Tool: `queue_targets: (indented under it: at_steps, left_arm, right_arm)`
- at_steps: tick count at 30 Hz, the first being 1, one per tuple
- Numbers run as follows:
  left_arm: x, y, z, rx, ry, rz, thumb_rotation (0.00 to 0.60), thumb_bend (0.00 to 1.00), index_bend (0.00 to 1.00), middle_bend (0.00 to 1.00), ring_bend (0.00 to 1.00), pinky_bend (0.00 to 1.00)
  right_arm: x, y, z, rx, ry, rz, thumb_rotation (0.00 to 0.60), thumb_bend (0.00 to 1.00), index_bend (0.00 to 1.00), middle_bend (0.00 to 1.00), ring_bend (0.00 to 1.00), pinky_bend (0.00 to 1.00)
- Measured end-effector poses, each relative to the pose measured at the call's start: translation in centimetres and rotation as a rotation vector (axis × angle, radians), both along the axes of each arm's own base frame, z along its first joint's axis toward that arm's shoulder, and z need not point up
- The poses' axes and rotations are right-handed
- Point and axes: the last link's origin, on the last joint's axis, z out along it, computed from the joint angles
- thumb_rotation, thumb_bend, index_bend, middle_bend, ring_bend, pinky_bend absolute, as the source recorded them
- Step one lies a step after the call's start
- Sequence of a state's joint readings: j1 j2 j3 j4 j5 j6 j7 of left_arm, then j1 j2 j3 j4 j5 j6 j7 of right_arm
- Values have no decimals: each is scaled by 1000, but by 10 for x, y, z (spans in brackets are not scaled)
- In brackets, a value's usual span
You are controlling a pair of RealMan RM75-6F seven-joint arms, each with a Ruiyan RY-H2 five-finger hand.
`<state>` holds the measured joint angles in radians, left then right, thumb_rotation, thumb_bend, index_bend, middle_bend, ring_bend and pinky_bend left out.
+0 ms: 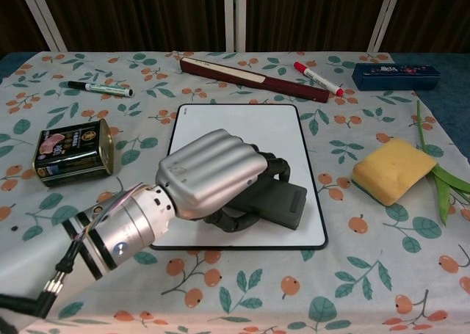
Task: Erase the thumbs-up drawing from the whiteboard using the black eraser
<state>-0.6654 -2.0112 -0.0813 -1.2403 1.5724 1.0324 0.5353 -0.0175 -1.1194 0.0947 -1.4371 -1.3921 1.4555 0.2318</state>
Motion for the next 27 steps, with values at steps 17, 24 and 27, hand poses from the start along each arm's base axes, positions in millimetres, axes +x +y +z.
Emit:
queue_targets:
  at_steps: [17, 24, 27]
  left_arm:
    - [-7, 47, -3, 68, 7, 133, 600, 512, 835, 766, 646, 733]
    - [-13, 68, -1, 105, 11, 198, 600, 513, 836, 766, 648, 735]
    - [-15, 79, 3, 133, 1, 236, 600, 512, 836, 766, 649, 737]
  right_arm:
    - [2, -3, -2, 12, 9, -11, 600, 341, 0, 0, 0, 0]
    - [2, -3, -2, 12, 12, -17, 600, 341, 0, 0, 0, 0]
    - [2, -2, -2, 10, 14, -17, 600, 341, 0, 0, 0, 0]
